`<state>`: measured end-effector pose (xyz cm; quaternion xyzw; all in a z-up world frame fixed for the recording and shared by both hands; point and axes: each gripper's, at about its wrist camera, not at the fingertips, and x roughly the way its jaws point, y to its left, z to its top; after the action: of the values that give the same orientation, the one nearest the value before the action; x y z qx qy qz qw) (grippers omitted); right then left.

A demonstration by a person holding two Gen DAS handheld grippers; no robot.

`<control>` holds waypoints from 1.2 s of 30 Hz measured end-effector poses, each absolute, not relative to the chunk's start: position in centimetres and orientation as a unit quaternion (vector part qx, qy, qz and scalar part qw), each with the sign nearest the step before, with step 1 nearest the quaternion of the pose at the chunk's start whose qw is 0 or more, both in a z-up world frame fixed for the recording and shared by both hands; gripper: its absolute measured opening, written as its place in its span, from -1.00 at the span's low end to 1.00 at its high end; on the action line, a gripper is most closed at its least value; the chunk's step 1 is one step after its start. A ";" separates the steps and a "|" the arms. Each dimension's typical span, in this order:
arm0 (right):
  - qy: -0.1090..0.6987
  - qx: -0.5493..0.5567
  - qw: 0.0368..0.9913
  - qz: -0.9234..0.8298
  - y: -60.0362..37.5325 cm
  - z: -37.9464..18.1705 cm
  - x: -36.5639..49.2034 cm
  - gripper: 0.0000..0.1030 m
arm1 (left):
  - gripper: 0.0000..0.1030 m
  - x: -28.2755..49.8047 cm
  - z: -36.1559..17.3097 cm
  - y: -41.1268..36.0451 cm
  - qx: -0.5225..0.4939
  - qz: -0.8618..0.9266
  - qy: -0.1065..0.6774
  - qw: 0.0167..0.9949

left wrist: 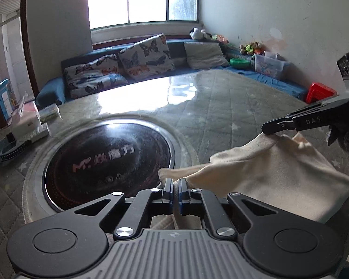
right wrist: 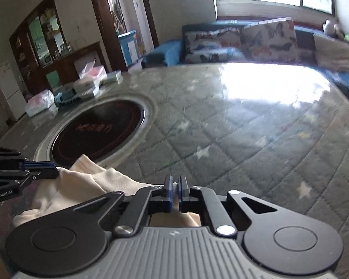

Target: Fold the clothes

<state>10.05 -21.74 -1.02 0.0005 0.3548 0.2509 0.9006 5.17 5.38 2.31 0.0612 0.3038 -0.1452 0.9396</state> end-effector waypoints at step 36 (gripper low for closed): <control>0.318 -0.095 0.913 0.235 -23.0 -1.8 2.2 -0.82 | -0.78 4.6 1.5 1.2 0.093 -0.173 0.298 0.934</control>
<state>2.23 -22.98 -1.80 -0.0952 0.3185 0.2348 0.9134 4.57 1.21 1.55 0.0930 0.2981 -0.1729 0.9341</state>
